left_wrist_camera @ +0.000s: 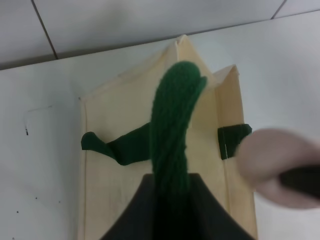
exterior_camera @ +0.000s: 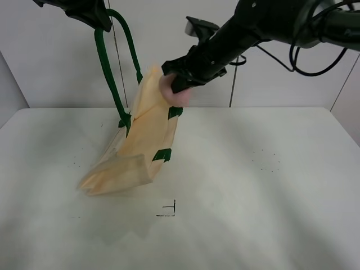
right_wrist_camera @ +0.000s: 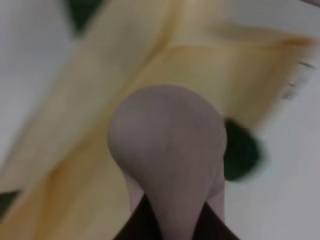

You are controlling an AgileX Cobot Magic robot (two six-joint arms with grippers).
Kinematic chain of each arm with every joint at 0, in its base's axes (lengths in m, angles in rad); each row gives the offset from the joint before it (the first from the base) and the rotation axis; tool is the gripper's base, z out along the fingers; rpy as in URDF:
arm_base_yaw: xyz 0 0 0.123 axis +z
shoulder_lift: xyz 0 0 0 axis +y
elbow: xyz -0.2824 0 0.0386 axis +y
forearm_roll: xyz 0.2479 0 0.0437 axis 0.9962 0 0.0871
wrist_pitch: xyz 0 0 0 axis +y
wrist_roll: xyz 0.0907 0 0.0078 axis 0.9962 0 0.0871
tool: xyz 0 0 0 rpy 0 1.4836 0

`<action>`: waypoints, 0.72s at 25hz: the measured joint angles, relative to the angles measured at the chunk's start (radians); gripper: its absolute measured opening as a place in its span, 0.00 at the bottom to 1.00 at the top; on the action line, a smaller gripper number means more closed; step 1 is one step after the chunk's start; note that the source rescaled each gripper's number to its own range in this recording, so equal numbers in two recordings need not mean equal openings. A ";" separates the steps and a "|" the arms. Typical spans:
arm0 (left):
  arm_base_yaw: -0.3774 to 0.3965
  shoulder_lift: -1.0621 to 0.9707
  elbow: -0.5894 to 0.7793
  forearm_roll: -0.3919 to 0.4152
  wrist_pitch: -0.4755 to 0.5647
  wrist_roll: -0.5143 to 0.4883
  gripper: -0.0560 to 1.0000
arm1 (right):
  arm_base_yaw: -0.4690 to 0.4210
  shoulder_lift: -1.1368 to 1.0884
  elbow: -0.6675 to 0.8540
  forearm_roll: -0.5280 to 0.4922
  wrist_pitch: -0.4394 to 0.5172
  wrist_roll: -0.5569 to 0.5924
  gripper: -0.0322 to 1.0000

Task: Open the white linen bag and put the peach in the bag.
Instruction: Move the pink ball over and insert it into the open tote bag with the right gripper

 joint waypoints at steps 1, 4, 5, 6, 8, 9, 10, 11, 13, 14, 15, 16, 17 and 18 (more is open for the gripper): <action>0.000 0.000 0.000 0.000 0.000 0.000 0.05 | 0.017 0.017 0.000 0.001 -0.012 0.000 0.03; 0.000 0.000 0.000 0.000 0.000 0.001 0.05 | 0.052 0.074 0.000 0.011 -0.048 -0.001 0.03; 0.000 0.000 0.000 0.000 0.000 0.001 0.05 | 0.061 0.093 0.000 0.016 -0.067 -0.001 0.03; 0.000 0.000 0.000 0.000 0.000 0.001 0.05 | 0.066 0.111 0.000 0.026 -0.088 -0.001 0.03; 0.000 0.000 0.000 0.000 0.000 0.001 0.05 | 0.072 0.140 0.000 0.053 -0.125 -0.001 0.03; 0.000 0.000 0.000 0.000 0.000 0.001 0.05 | 0.073 0.153 0.000 0.070 -0.143 -0.008 0.03; 0.000 0.000 0.000 0.000 0.000 0.001 0.05 | 0.073 0.164 0.000 0.090 -0.157 -0.022 0.03; 0.000 0.000 0.000 0.000 0.000 0.001 0.05 | 0.073 0.172 0.000 0.109 -0.164 -0.035 0.03; 0.000 0.000 0.000 0.000 0.000 0.001 0.05 | 0.073 0.182 0.000 0.151 -0.175 -0.073 0.08; 0.000 0.000 0.000 0.000 0.000 0.001 0.05 | 0.073 0.182 0.000 0.163 -0.175 -0.083 0.14; 0.000 0.000 0.000 0.000 0.000 0.001 0.05 | 0.073 0.182 0.000 0.169 -0.175 -0.087 0.24; 0.000 0.000 0.000 0.000 0.000 0.001 0.05 | 0.073 0.182 0.000 0.172 -0.176 -0.091 0.37; 0.000 0.000 0.000 0.000 0.000 0.001 0.05 | 0.073 0.182 0.000 0.173 -0.177 -0.094 0.50; 0.000 0.000 0.000 0.000 0.000 0.001 0.05 | 0.073 0.182 0.000 0.170 -0.177 -0.094 0.68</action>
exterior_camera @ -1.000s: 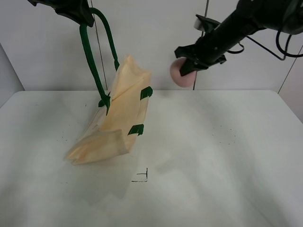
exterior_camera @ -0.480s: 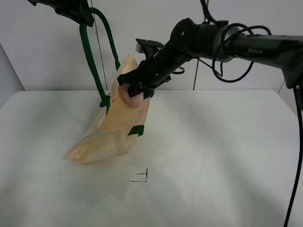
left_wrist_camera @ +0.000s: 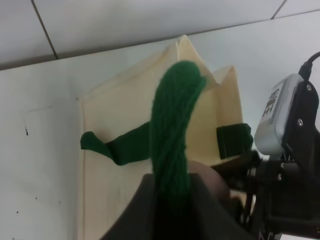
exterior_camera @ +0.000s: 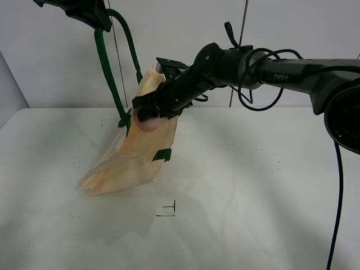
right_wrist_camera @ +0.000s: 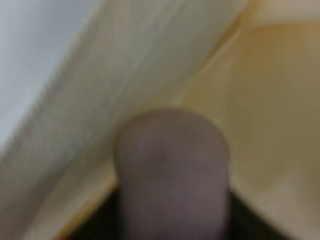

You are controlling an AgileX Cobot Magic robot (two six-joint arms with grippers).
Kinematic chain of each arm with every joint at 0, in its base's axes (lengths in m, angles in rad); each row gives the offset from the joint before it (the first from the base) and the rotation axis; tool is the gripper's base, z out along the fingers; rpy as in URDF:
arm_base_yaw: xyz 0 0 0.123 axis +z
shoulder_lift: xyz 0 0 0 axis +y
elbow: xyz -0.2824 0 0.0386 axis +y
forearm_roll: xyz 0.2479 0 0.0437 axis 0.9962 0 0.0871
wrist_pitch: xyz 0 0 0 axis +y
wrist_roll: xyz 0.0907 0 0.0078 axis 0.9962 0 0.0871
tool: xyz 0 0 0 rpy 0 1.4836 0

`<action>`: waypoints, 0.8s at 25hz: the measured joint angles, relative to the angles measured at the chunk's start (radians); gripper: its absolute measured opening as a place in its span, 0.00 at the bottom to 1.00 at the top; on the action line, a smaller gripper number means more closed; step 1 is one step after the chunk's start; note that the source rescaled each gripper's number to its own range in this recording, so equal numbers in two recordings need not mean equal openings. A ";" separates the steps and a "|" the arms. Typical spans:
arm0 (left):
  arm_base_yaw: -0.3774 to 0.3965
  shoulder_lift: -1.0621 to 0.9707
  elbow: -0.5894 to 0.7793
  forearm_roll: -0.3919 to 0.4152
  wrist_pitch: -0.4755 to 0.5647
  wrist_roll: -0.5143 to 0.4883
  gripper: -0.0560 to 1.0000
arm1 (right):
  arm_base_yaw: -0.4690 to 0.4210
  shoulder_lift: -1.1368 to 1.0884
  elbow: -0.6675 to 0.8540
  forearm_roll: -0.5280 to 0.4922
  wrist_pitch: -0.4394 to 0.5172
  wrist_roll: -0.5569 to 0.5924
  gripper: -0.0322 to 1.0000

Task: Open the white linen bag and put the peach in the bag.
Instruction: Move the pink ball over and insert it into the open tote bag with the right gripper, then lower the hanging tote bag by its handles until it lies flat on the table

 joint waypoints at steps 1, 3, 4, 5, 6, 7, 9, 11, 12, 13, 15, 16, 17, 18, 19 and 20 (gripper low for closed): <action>0.000 0.000 0.000 0.000 0.000 0.000 0.05 | 0.000 0.000 0.000 -0.008 0.000 0.001 0.81; 0.000 0.000 0.000 0.000 0.000 0.000 0.05 | 0.000 0.000 0.000 -0.028 0.000 0.015 0.93; 0.000 0.000 0.000 0.000 0.000 0.000 0.05 | 0.000 0.000 0.000 -0.039 0.001 0.020 0.96; 0.000 0.000 0.000 0.000 0.000 0.000 0.05 | 0.000 0.000 0.000 -0.060 0.010 0.030 0.98; 0.000 0.000 0.000 0.000 0.000 0.000 0.05 | 0.000 0.000 0.000 -0.087 0.026 0.046 0.99; 0.000 0.000 0.001 -0.001 0.000 0.000 0.05 | -0.001 -0.002 -0.001 -0.113 0.047 0.068 0.99; 0.000 0.000 0.001 -0.001 0.000 0.000 0.05 | -0.010 -0.013 -0.015 -0.194 0.129 0.127 1.00; 0.000 0.000 0.001 -0.001 0.000 0.000 0.05 | -0.028 -0.023 -0.056 -0.287 0.218 0.230 1.00; 0.000 0.000 0.001 -0.001 0.000 0.000 0.05 | -0.038 -0.027 -0.078 -0.342 0.267 0.277 1.00; 0.000 0.000 0.001 -0.001 0.000 0.000 0.05 | -0.048 -0.031 -0.104 -0.399 0.310 0.326 1.00; 0.000 0.000 0.001 -0.001 0.000 0.000 0.05 | -0.073 -0.035 -0.147 -0.499 0.374 0.386 1.00; 0.000 0.000 0.001 -0.001 0.000 0.000 0.05 | -0.086 -0.035 -0.158 -0.543 0.401 0.410 1.00; 0.000 0.000 0.001 -0.001 0.000 0.000 0.05 | -0.105 -0.035 -0.165 -0.573 0.424 0.422 1.00; 0.000 0.000 0.001 -0.001 0.000 0.000 0.05 | -0.128 -0.035 -0.167 -0.589 0.442 0.431 1.00; 0.000 0.000 0.001 -0.001 0.000 0.000 0.05 | -0.154 -0.035 -0.168 -0.602 0.462 0.434 1.00; 0.000 0.000 0.001 -0.001 0.000 0.000 0.05 | -0.177 -0.035 -0.168 -0.607 0.480 0.437 1.00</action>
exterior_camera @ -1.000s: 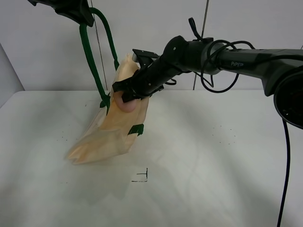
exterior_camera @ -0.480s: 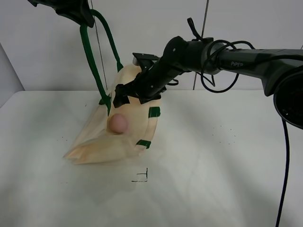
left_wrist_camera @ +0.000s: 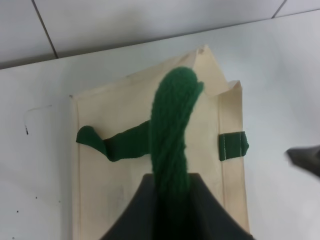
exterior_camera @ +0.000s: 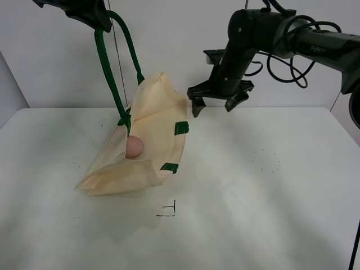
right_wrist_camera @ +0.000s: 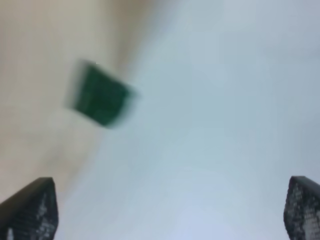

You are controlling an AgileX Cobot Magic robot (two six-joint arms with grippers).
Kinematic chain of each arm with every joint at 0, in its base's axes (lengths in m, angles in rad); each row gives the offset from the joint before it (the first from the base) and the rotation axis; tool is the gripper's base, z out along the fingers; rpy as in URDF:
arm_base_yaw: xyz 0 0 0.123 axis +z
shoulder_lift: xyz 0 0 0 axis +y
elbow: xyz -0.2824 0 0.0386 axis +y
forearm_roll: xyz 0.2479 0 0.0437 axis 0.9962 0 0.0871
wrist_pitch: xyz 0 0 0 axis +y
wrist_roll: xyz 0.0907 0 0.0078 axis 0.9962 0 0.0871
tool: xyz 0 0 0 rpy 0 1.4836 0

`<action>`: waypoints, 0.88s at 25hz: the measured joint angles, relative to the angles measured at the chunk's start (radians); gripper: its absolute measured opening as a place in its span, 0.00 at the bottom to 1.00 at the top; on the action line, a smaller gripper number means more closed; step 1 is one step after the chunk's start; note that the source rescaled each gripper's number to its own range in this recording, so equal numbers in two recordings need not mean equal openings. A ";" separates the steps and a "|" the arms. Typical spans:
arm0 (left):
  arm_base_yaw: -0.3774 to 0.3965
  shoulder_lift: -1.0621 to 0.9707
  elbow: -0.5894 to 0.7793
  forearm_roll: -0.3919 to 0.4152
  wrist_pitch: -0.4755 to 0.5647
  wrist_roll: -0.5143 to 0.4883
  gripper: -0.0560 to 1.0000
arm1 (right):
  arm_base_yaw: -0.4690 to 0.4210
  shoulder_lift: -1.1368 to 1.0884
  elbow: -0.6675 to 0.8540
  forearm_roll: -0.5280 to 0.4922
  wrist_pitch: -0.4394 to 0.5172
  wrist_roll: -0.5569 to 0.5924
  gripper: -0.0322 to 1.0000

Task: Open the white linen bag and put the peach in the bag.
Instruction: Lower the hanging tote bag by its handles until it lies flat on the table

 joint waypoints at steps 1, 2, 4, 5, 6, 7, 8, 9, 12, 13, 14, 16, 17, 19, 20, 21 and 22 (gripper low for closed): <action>0.000 0.000 0.000 0.000 0.000 0.000 0.05 | -0.031 0.000 0.000 -0.007 0.010 0.006 1.00; 0.000 0.000 0.000 0.000 0.000 0.000 0.05 | -0.063 0.000 0.000 -0.011 0.018 0.006 1.00; 0.000 0.000 0.000 0.001 0.000 0.000 0.05 | -0.128 0.000 0.000 -0.022 0.030 0.006 1.00; 0.000 0.000 0.000 0.001 0.000 0.000 0.05 | -0.164 0.000 0.000 -0.026 0.040 0.006 1.00; 0.000 0.000 0.000 0.001 0.000 0.000 0.05 | -0.200 0.000 0.000 -0.030 0.051 0.006 1.00; 0.000 0.000 0.000 0.001 0.000 0.000 0.05 | -0.230 0.000 0.000 -0.033 0.060 0.000 1.00; 0.000 0.000 0.000 0.001 0.000 0.000 0.05 | -0.263 0.000 0.000 -0.038 0.073 -0.001 1.00; 0.000 0.000 0.000 0.001 0.000 0.000 0.05 | -0.292 0.000 0.000 -0.041 0.085 -0.001 1.00; 0.000 0.000 0.000 0.001 0.000 0.000 0.05 | -0.346 0.000 0.000 -0.042 0.096 -0.001 1.00; 0.000 0.000 0.000 0.001 0.000 0.000 0.05 | -0.356 0.000 0.000 -0.042 0.096 -0.001 1.00; 0.000 0.000 0.000 0.001 0.000 0.000 0.05 | -0.360 -0.004 0.000 -0.042 0.097 -0.001 1.00; 0.000 0.000 0.000 0.001 0.000 0.000 0.05 | -0.362 -0.016 0.000 -0.041 0.097 -0.003 1.00; 0.000 0.000 0.000 0.001 0.000 0.000 0.05 | -0.360 -0.028 0.000 -0.040 0.097 -0.005 1.00; 0.000 0.000 0.000 0.001 0.000 0.000 0.05 | -0.351 -0.052 0.000 -0.039 0.098 -0.006 1.00; 0.000 0.000 0.000 0.001 0.000 0.000 0.05 | -0.342 -0.069 0.000 -0.040 0.098 -0.006 1.00; 0.000 0.000 0.000 0.001 0.000 0.000 0.05 | -0.333 -0.087 0.001 -0.039 0.099 -0.006 1.00; 0.000 0.000 0.000 0.001 0.000 0.000 0.05 | -0.319 -0.107 0.003 -0.039 0.099 -0.006 1.00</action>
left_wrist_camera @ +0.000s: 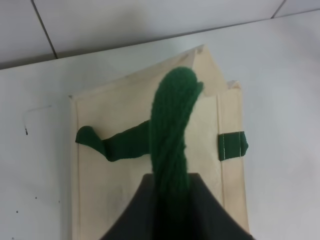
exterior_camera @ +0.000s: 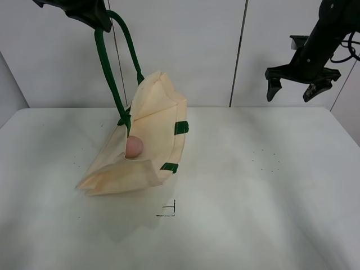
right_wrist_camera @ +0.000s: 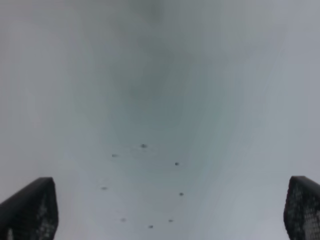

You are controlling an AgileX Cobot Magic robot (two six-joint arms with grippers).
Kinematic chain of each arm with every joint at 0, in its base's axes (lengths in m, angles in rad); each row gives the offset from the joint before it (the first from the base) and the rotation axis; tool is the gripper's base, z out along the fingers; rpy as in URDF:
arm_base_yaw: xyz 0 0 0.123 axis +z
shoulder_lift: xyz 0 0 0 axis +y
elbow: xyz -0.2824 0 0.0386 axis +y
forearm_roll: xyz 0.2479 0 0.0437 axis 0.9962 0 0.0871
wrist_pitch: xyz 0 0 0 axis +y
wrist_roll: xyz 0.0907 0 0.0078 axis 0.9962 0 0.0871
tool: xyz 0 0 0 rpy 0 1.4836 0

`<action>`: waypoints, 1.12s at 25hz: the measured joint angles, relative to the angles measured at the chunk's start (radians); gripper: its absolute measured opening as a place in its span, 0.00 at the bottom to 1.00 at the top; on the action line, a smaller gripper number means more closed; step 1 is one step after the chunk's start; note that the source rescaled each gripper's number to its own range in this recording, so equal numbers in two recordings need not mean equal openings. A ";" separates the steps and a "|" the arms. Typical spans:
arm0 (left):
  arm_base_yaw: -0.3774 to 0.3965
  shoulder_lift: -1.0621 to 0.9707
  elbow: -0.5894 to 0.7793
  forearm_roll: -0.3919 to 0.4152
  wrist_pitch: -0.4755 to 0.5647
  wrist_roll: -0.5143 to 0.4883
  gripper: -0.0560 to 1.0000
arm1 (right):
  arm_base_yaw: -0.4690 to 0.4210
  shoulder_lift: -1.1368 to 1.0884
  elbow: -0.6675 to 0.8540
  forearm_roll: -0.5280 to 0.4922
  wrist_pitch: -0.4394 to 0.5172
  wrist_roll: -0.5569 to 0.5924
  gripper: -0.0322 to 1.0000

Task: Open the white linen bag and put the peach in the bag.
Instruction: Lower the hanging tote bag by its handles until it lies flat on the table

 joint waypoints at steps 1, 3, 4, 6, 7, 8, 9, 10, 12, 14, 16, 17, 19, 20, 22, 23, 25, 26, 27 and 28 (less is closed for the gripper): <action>0.000 0.000 0.000 0.000 0.000 0.000 0.05 | 0.014 -0.019 0.011 0.000 -0.001 0.000 1.00; 0.000 0.000 0.000 0.000 0.000 0.000 0.05 | 0.033 -0.069 0.049 0.001 -0.001 0.000 1.00; 0.000 0.000 0.000 0.000 0.000 0.000 0.05 | 0.037 -0.092 0.081 0.002 -0.001 0.003 1.00; 0.000 0.000 0.000 0.000 0.000 0.000 0.05 | 0.038 -0.153 0.162 0.000 -0.001 0.005 1.00; 0.000 0.000 0.000 0.000 0.000 0.000 0.05 | 0.038 -0.188 0.215 -0.005 -0.001 0.011 1.00; 0.000 0.000 0.000 -0.001 0.000 0.000 0.05 | 0.038 -0.219 0.275 -0.011 -0.001 0.011 1.00; 0.000 0.000 0.000 -0.001 0.000 0.000 0.05 | 0.038 -0.260 0.338 -0.018 -0.002 0.011 1.00; 0.000 0.000 0.000 -0.001 0.000 0.000 0.05 | 0.038 -0.304 0.394 -0.021 -0.002 0.011 1.00; 0.000 0.000 0.000 -0.001 0.000 0.000 0.05 | 0.038 -0.391 0.539 -0.026 -0.002 0.011 1.00; 0.000 0.000 0.000 0.000 0.000 0.000 0.05 | 0.038 -0.491 0.676 -0.037 -0.002 0.011 1.00; 0.000 0.000 0.000 0.000 0.000 0.000 0.05 | 0.038 -0.587 0.827 -0.052 -0.002 0.032 1.00; 0.000 0.000 0.000 0.000 0.000 0.000 0.05 | 0.038 -0.643 0.890 -0.052 -0.002 0.034 1.00; 0.000 0.000 0.000 0.000 0.000 0.000 0.05 | 0.038 -0.752 1.038 -0.052 -0.001 0.035 1.00; 0.000 0.000 0.000 0.000 0.000 0.000 0.05 | 0.038 -0.814 1.096 -0.052 -0.001 0.035 1.00; 0.000 0.000 0.000 0.000 0.000 0.000 0.05 | 0.038 -0.933 1.225 -0.052 -0.005 0.035 1.00; 0.000 0.000 0.000 0.000 0.000 0.000 0.05 | 0.038 -1.002 1.281 -0.052 -0.010 0.035 1.00; 0.000 0.000 0.000 0.000 0.000 0.000 0.05 | 0.038 -1.139 1.371 -0.052 -0.029 0.035 1.00; 0.000 0.000 0.000 0.000 0.000 0.000 0.05 | 0.038 -1.218 1.411 -0.052 -0.038 0.035 1.00; 0.000 0.000 0.000 0.000 0.000 0.000 0.05 | 0.038 -1.296 1.439 -0.052 -0.051 0.035 1.00; 0.000 0.000 0.000 0.000 0.000 0.000 0.05 | 0.038 -1.374 1.445 -0.052 -0.063 0.034 1.00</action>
